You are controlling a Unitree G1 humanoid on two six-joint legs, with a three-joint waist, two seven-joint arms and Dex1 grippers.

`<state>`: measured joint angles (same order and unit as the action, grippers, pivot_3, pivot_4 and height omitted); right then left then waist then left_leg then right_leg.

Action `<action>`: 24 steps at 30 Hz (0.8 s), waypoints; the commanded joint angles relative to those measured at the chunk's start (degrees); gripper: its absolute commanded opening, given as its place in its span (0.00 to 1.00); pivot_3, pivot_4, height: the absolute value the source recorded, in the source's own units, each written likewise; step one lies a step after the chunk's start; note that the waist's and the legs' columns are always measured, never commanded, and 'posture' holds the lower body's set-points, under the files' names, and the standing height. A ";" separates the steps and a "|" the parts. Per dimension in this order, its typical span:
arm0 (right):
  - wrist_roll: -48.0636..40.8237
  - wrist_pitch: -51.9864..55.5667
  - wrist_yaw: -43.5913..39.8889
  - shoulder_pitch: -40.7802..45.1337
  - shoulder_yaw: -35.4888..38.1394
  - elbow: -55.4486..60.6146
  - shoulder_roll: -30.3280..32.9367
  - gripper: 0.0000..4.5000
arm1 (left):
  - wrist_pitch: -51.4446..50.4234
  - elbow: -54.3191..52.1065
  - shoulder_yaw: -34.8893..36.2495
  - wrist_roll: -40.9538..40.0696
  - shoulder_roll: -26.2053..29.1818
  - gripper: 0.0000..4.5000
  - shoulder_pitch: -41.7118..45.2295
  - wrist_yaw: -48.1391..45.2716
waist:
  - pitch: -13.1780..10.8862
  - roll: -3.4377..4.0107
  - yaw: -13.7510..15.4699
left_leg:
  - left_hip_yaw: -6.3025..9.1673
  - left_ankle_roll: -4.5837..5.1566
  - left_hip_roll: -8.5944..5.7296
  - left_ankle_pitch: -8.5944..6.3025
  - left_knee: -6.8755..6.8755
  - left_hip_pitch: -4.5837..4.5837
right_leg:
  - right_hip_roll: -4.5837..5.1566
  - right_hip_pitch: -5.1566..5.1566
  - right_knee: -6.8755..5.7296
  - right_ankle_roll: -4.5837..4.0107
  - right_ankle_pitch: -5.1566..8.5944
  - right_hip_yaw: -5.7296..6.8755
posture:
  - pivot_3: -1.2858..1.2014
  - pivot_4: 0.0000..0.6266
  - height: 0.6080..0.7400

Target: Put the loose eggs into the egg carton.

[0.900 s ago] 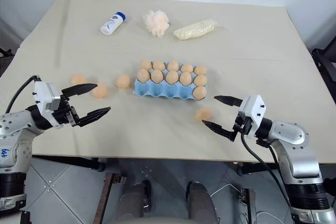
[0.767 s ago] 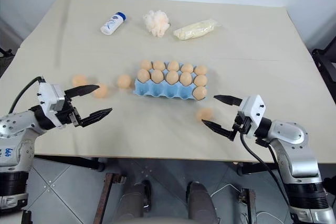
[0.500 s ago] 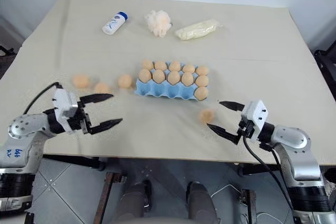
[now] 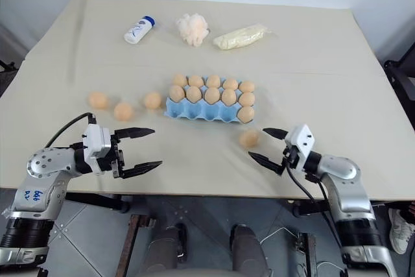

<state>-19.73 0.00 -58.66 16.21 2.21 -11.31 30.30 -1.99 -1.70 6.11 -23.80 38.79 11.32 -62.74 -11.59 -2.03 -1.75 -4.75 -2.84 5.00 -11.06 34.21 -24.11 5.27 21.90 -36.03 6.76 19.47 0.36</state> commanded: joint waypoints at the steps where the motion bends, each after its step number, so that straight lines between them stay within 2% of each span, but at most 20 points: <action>1: 1.58 -1.03 -0.57 2.70 -1.59 -4.10 -1.32 1.00 | 0.78 -0.66 0.72 -0.17 0.13 1.00 0.84 0.07 | 0.00 0.00 0.16 | 0.00 0.00 0.00 0.00 -0.01 -0.02 | 0.00 0.02 0.01 0.00 0.00 0.00 | 0.52 0.24 1.00; 5: 2.50 -1.50 -0.39 4.73 -2.73 -7.45 -3.41 1.00 | 0.56 -0.90 0.91 -0.12 0.23 1.00 0.55 0.50 | 0.00 0.00 0.14 | -0.01 0.00 0.00 -0.01 -0.03 -0.03 | 0.00 0.02 0.01 0.00 0.00 0.00 | 0.52 0.24 1.00; 6: 2.62 -1.51 0.09 4.86 -2.93 -7.48 -4.15 0.96 | 0.56 -1.01 1.06 -0.06 0.29 1.00 0.15 0.69 | 0.00 0.00 0.13 | -0.02 -0.01 0.00 -0.01 -0.02 -0.03 | -0.01 0.02 0.01 0.00 0.00 0.00 | 0.52 0.24 1.00; 8: 2.64 -1.75 0.42 4.72 -3.14 -7.11 -5.13 0.87 | 0.49 -1.25 1.25 -0.06 0.38 1.00 -0.42 1.02 | 0.00 0.00 -0.05 | -0.02 -0.01 0.00 -0.01 0.00 -0.02 | -0.01 0.02 -0.02 0.01 -0.01 0.00 | 0.52 0.24 1.00; 12: 1.54 -0.73 0.11 2.79 -3.10 -2.14 -5.35 0.55 | 0.46 -1.50 1.67 -0.19 0.46 1.00 -1.15 1.62 | 0.00 0.01 -0.11 | -0.02 -0.01 0.05 -0.01 0.00 0.03 | -0.06 0.02 -0.10 0.01 0.00 -0.03 | 0.52 0.24 1.00; 14: 0.84 0.99 0.67 2.11 -3.11 1.38 -5.29 0.46 | 0.38 -1.35 2.05 -0.38 0.46 1.00 -1.51 1.97 | 0.00 0.01 0.01 | -0.02 -0.01 0.05 -0.01 -0.01 0.00 | -0.05 0.06 -0.09 0.00 0.00 -0.03 | 0.52 0.24 1.00; 17: -0.65 5.73 2.20 1.89 -3.24 7.29 -5.30 0.43 | 0.23 -1.16 2.51 -0.45 0.27 1.00 -1.98 2.62 | 0.00 0.01 -0.01 | -0.08 -0.01 0.05 -0.01 0.00 -0.01 | -0.03 0.08 -0.10 0.00 0.00 -0.08 | 0.52 0.24 1.00; 19: -1.39 11.90 6.29 6.09 -4.27 12.16 -7.08 0.43 | 0.86 -0.13 2.37 0.15 -0.13 1.00 -2.07 3.21 | 0.00 0.01 -0.24 | -0.08 -0.01 0.05 -0.01 0.00 -0.01 | -0.03 0.09 -0.11 0.00 0.00 -0.09 | 0.52 0.24 1.00; 24: 3.46 12.31 12.28 15.14 -4.98 6.87 -9.37 0.43 | 1.08 -0.41 1.89 0.47 -0.74 1.00 -2.38 4.13 | 0.01 0.00 -0.36 | -0.46 -0.01 0.08 0.05 0.00 -0.04 | -0.05 0.58 -0.62 -0.05 -0.01 -0.51 | 0.52 0.24 1.00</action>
<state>-17.33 12.61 -47.81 31.18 -3.08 -3.25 21.12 -1.81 -1.29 7.30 -23.56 38.16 9.32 -59.09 -11.59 -2.03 -2.11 -5.20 -2.85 5.09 -11.00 34.20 -24.15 5.20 22.49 -36.63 6.71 19.47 -0.15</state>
